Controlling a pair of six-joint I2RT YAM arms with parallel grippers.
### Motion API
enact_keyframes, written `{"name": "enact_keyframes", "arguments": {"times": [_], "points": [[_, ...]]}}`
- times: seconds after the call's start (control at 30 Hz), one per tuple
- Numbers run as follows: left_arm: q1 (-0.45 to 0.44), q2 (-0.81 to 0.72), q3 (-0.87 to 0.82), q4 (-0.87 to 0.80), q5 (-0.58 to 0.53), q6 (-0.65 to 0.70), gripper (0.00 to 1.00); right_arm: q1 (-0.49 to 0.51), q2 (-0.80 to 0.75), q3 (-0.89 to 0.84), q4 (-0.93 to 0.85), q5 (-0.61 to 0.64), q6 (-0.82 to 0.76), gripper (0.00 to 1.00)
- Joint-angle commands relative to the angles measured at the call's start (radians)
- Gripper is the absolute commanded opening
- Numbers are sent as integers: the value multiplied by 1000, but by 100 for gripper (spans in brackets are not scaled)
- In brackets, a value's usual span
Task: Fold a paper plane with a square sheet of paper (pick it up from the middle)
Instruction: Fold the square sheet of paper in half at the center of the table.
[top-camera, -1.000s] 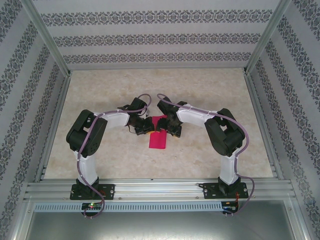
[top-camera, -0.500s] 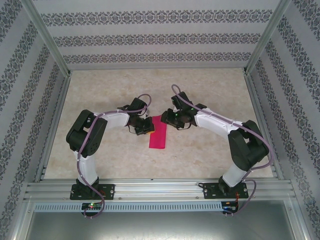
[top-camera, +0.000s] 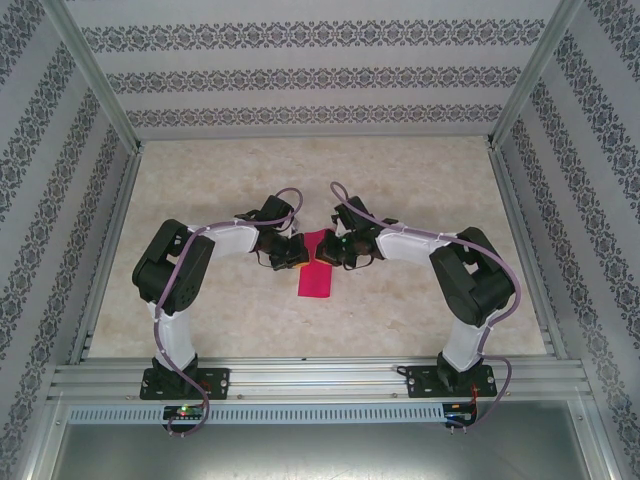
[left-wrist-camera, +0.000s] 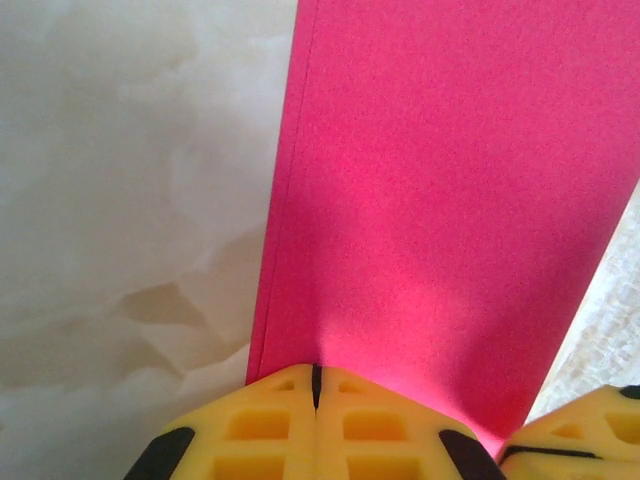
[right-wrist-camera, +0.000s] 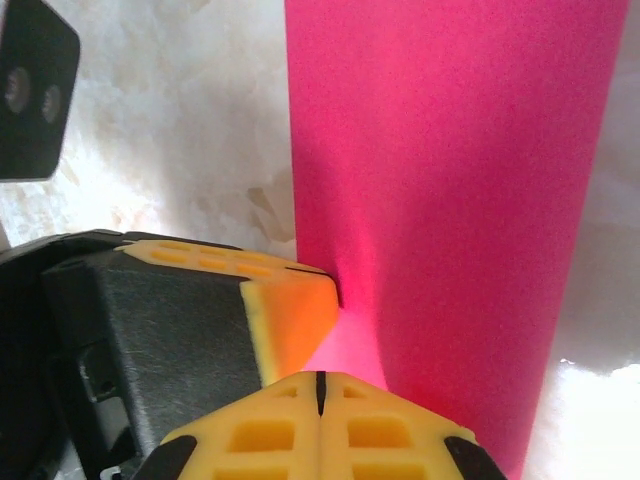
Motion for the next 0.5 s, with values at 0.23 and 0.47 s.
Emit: {"name": "enact_keyframes", "arguments": {"times": [0.23, 0.47], "points": [[-13, 40, -27, -39, -40, 28, 0, -33, 21, -103, 89, -42, -28, 1], [-13, 45, -28, -44, -40, 32, 0, -53, 43, -214, 214, -62, -44, 4]]}}
